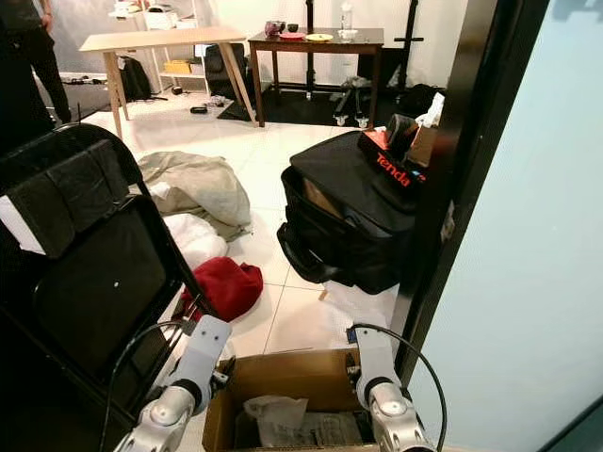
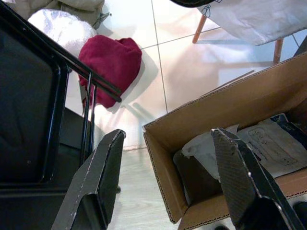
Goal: Clean up the room
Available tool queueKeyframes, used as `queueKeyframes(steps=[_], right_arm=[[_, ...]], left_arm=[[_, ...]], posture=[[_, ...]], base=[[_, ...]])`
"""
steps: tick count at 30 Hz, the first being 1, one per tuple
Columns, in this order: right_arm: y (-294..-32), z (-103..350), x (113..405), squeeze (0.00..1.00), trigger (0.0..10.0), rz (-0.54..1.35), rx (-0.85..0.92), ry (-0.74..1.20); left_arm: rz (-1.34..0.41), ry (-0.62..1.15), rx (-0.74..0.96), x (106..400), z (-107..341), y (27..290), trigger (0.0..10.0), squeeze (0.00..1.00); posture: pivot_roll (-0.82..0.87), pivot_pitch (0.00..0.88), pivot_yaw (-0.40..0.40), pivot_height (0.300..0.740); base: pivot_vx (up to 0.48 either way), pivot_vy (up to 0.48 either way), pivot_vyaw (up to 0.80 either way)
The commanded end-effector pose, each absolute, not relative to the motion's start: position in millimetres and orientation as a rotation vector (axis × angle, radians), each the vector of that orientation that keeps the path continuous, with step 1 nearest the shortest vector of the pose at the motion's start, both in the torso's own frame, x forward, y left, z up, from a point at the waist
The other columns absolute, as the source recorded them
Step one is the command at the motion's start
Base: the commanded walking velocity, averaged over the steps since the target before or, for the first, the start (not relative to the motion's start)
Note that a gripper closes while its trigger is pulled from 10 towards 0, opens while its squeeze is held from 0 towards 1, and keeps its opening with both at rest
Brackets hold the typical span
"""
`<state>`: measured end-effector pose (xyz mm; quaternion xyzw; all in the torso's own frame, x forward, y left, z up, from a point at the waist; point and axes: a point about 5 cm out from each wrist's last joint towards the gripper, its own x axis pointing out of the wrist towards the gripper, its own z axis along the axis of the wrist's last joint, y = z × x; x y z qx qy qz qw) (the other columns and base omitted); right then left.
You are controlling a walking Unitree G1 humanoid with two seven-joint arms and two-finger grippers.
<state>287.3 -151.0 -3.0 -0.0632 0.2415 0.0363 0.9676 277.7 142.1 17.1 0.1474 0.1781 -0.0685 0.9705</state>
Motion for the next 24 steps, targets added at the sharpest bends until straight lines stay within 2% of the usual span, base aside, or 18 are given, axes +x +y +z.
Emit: queueKeyframes(steps=[1, 24], right_arm=[[-148.3, -5.3, 284.4, 0.00, 10.0, 0.074, -0.126, 0.503], [-149.8, -8.1, 282.0, 0.00, 10.0, 0.034, -0.155, 0.536]], left_arm=[[-0.133, 0.370, 0.290, 276.7, 14.0, 141.0, 10.0, 0.00], [-0.073, 0.409, 0.252, 278.0, 9.9, 145.6, 10.0, 0.00]], posture=[[-0.02, 0.029, 0.014, 0.740], [-0.03, 0.029, 0.018, 0.740]], base=[[0.000, 0.000, 0.00], [0.000, 0.000, 0.00]])
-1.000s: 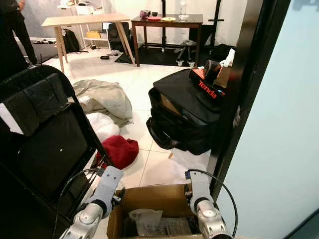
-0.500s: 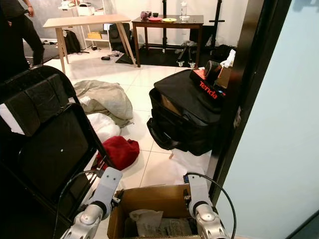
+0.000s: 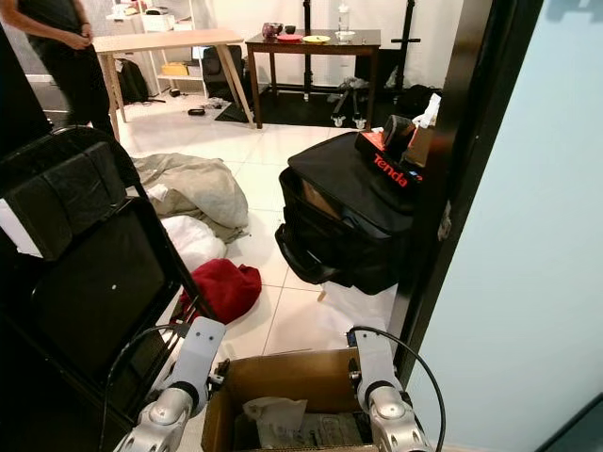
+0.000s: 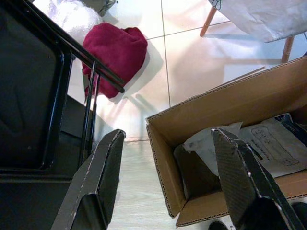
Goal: Clean up the room
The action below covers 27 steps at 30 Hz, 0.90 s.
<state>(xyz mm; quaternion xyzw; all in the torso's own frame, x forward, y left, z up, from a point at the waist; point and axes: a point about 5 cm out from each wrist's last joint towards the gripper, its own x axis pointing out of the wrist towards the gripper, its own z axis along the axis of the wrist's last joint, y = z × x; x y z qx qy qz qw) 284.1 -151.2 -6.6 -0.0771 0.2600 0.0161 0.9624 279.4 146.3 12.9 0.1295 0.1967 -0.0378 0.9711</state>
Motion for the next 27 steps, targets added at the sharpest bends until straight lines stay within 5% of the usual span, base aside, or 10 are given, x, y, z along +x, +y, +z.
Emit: queueKeyframes(steps=[1, 27], right_arm=[[-149.8, -7.9, 282.1, 0.00, 10.0, 0.033, -0.152, 0.535], [-152.2, -7.2, 282.2, 0.00, 10.0, 0.014, -0.121, 0.538]], left_arm=[[-0.072, 0.407, 0.243, 278.5, 10.3, 145.4, 10.0, 0.00], [-0.084, 0.381, 0.240, 282.3, 15.2, 145.9, 10.0, 0.00]], posture=[[-0.02, 0.028, 0.018, 0.740], [-0.01, 0.034, 0.012, 0.740]], base=[[0.000, 0.000, 0.00], [0.000, 0.000, 0.00]])
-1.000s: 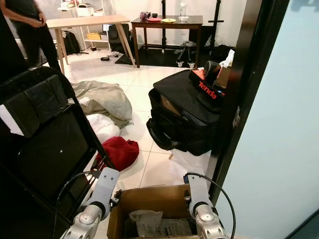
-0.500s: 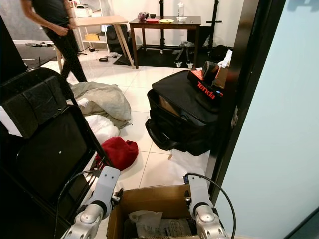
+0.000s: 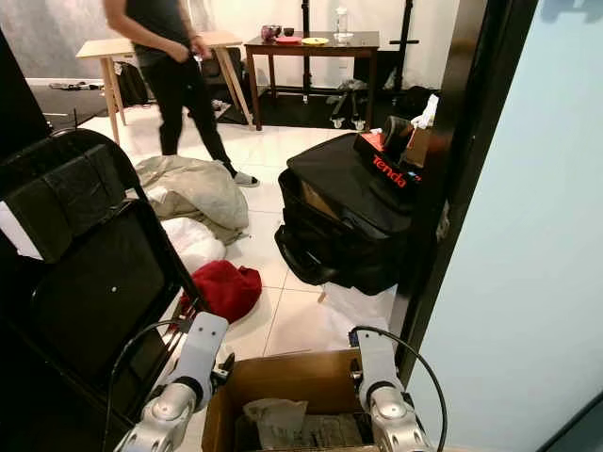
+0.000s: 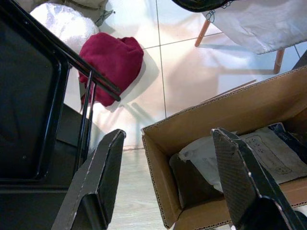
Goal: Clean up the room
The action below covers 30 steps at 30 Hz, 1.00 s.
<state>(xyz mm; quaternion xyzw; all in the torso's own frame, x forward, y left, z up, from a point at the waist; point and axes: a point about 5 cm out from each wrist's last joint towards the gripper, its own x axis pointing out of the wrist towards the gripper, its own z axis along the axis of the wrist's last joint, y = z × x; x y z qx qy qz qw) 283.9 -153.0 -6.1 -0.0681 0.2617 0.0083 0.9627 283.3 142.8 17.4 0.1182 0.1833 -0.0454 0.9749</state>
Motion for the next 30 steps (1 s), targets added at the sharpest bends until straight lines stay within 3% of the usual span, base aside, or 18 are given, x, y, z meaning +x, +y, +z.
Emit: queueKeyframes(steps=[1, 22, 30], right_arm=[[-152.3, -7.5, 282.0, 0.00, 10.0, 0.014, -0.120, 0.540], [-155.5, -12.0, 275.4, 0.00, 10.0, 0.034, -0.131, 0.569], [-155.1, -10.3, 277.9, 0.00, 10.0, 0.039, -0.133, 0.569]], left_arm=[[-0.082, 0.383, 0.241, 282.0, 14.9, 145.7, 10.0, 0.00], [-0.075, 0.389, 0.218, 276.6, 11.7, 143.2, 10.0, 0.00], [-0.065, 0.389, 0.220, 277.1, 12.1, 146.2, 10.0, 0.00]], posture=[[-0.01, 0.034, 0.012, 0.740], [-0.01, 0.045, -0.003, 0.740], [-0.01, 0.045, -0.002, 0.740]], base=[[0.000, 0.000, 0.00], [0.000, 0.000, 0.00], [0.000, 0.000, -0.74]])
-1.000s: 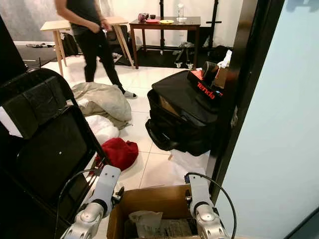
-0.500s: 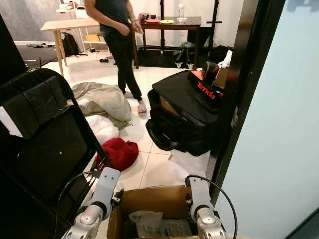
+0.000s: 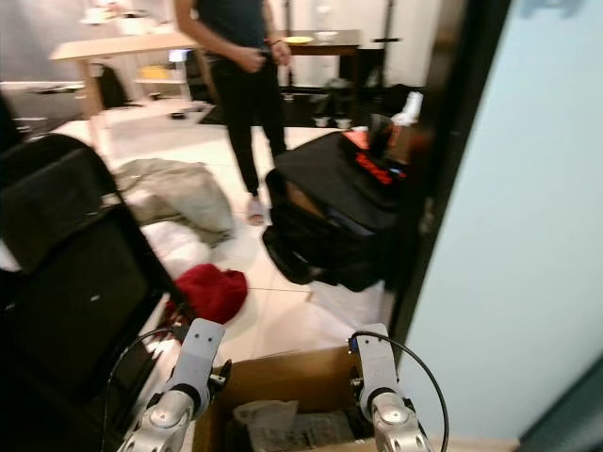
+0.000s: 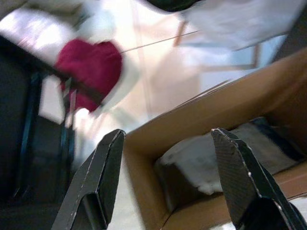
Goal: Clean up the room
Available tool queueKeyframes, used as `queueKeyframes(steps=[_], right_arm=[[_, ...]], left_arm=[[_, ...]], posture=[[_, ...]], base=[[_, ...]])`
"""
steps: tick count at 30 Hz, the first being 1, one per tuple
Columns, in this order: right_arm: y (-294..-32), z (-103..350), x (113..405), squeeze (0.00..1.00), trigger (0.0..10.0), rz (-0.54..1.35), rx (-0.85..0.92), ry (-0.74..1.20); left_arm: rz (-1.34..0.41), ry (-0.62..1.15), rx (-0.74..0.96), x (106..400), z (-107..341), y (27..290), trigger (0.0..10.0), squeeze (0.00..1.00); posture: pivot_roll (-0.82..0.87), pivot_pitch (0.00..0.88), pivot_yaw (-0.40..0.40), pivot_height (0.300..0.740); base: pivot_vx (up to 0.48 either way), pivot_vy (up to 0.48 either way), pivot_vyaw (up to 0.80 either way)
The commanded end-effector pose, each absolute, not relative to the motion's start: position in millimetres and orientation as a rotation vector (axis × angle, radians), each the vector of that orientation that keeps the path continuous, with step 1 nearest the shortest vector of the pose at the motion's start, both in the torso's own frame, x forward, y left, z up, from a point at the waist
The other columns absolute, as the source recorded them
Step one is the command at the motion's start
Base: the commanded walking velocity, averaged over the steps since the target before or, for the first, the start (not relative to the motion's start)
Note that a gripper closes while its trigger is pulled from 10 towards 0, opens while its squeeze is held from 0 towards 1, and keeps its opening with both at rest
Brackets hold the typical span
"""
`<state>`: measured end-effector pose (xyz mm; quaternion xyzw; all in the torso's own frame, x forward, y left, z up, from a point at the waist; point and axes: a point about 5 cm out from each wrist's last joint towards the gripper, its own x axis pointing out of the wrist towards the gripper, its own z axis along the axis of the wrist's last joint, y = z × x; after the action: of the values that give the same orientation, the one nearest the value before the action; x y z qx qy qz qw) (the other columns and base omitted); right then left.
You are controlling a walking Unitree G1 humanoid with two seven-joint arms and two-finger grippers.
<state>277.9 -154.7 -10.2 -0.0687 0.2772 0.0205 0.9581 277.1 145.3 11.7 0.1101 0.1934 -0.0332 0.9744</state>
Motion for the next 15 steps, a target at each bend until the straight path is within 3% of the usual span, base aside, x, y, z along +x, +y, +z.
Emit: queueKeyframes(steps=[1, 15], right_arm=[[-154.9, -10.0, 278.2, 0.00, 10.0, 0.039, -0.132, 0.569], [-154.4, -11.2, 275.9, 0.00, 10.0, 0.050, -0.134, 0.578]], left_arm=[[-0.065, 0.389, 0.221, 277.2, 12.2, 146.7, 10.0, 0.00], [-0.063, 0.394, 0.227, 274.6, 10.7, 148.3, 10.0, 0.00]], posture=[[-0.01, 0.045, -0.002, 0.740], [-0.01, 0.038, -0.008, 0.740]], base=[[0.000, 0.000, -0.80], [0.000, 0.000, -0.80]])
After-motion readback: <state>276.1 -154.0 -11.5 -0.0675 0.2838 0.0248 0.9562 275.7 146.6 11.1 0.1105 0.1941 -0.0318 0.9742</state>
